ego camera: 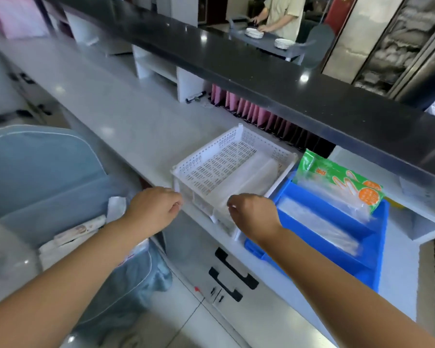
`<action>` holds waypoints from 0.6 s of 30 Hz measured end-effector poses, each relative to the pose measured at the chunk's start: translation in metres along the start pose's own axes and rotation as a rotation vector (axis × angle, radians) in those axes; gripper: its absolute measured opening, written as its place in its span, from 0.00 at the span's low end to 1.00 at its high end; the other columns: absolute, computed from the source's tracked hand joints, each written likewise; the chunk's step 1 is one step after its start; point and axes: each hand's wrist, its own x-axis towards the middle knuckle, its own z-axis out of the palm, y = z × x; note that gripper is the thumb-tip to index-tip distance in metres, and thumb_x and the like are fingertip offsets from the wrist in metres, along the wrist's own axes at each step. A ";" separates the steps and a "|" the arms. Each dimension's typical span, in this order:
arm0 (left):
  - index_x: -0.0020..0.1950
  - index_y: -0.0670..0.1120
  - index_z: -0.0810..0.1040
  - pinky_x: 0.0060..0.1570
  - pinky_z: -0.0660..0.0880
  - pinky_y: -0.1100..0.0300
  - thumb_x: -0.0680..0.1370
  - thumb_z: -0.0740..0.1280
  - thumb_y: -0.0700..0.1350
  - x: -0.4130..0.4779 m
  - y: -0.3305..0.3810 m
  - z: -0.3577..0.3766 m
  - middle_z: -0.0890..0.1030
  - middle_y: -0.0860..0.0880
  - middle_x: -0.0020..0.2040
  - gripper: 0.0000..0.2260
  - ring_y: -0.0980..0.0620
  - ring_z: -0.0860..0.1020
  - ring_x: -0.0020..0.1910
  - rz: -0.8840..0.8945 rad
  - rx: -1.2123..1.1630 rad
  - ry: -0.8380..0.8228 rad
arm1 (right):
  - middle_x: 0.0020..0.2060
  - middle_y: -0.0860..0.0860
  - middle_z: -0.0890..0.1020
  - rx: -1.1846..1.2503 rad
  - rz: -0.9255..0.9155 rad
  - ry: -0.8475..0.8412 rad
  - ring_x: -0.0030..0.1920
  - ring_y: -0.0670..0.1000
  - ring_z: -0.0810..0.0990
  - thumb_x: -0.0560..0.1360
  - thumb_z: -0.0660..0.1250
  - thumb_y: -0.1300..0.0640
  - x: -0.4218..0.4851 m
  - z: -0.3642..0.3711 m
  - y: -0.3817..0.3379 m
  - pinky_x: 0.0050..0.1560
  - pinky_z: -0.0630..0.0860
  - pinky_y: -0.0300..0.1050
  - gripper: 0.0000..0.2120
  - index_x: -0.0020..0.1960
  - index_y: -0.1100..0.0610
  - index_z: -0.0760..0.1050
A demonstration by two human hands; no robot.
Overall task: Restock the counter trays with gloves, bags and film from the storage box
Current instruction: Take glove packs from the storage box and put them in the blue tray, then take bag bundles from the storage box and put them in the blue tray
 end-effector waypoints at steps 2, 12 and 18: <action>0.48 0.52 0.80 0.44 0.74 0.56 0.76 0.61 0.46 -0.026 -0.036 -0.006 0.82 0.51 0.49 0.08 0.47 0.78 0.49 -0.085 -0.014 0.020 | 0.41 0.53 0.82 -0.003 -0.069 -0.005 0.42 0.58 0.79 0.75 0.58 0.57 0.016 0.009 -0.034 0.36 0.72 0.44 0.10 0.46 0.55 0.79; 0.50 0.52 0.81 0.47 0.75 0.55 0.77 0.60 0.46 -0.137 -0.254 -0.024 0.82 0.48 0.52 0.10 0.45 0.78 0.51 -0.467 -0.019 -0.013 | 0.48 0.51 0.83 -0.020 -0.270 -0.179 0.48 0.56 0.81 0.76 0.58 0.56 0.110 0.087 -0.219 0.43 0.76 0.45 0.10 0.51 0.51 0.78; 0.56 0.52 0.79 0.51 0.75 0.56 0.78 0.59 0.47 -0.173 -0.345 -0.010 0.81 0.49 0.55 0.11 0.48 0.78 0.52 -0.597 -0.078 -0.122 | 0.48 0.51 0.83 0.041 -0.251 -0.295 0.48 0.57 0.81 0.79 0.55 0.52 0.147 0.137 -0.303 0.45 0.76 0.47 0.13 0.52 0.50 0.78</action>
